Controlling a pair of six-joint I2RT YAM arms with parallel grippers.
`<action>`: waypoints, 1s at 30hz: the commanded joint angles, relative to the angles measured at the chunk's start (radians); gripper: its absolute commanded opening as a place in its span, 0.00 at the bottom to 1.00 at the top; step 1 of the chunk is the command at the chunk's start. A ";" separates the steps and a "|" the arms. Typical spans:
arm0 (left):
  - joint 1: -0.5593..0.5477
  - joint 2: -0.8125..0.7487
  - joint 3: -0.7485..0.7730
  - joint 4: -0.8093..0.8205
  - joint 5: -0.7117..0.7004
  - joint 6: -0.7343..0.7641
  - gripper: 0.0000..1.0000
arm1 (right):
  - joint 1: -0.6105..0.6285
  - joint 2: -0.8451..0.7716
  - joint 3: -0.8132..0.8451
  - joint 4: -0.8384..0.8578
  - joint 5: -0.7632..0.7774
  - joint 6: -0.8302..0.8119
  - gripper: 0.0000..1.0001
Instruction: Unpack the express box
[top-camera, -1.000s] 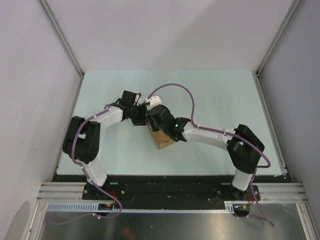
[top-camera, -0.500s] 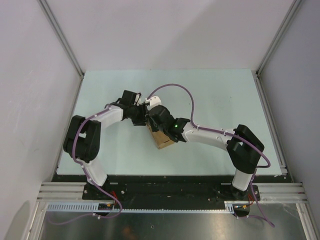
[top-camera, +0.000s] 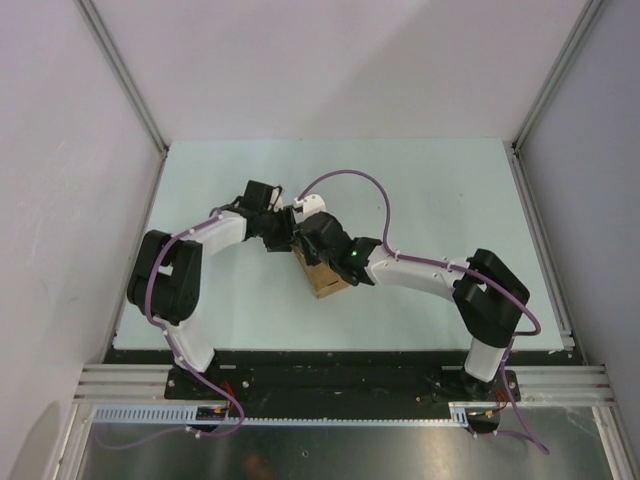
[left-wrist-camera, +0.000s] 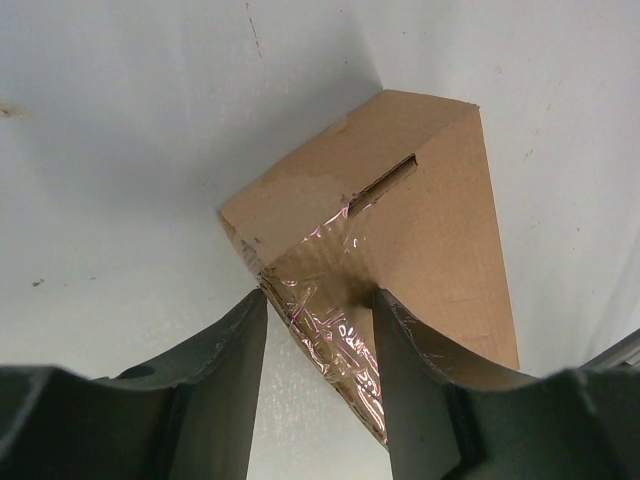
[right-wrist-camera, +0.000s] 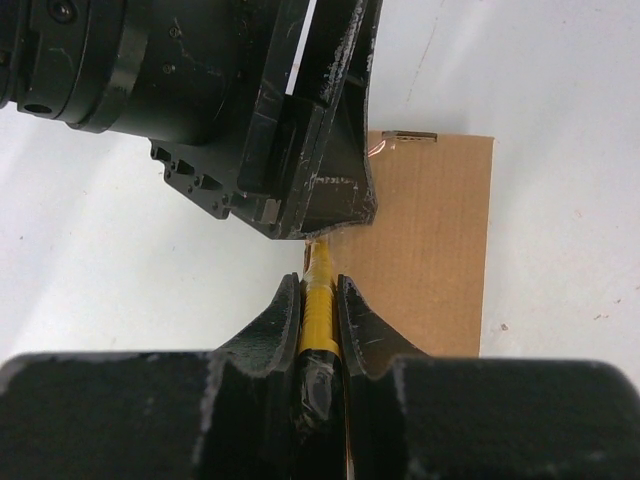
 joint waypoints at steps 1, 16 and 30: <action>-0.005 0.040 -0.009 -0.076 -0.045 0.031 0.49 | 0.004 -0.040 -0.022 -0.010 -0.020 0.034 0.00; -0.005 0.051 -0.018 -0.097 -0.079 -0.006 0.45 | 0.055 -0.097 -0.050 -0.052 0.056 0.053 0.00; -0.005 0.057 -0.018 -0.108 -0.094 -0.014 0.44 | 0.084 -0.100 -0.053 -0.094 0.081 0.064 0.00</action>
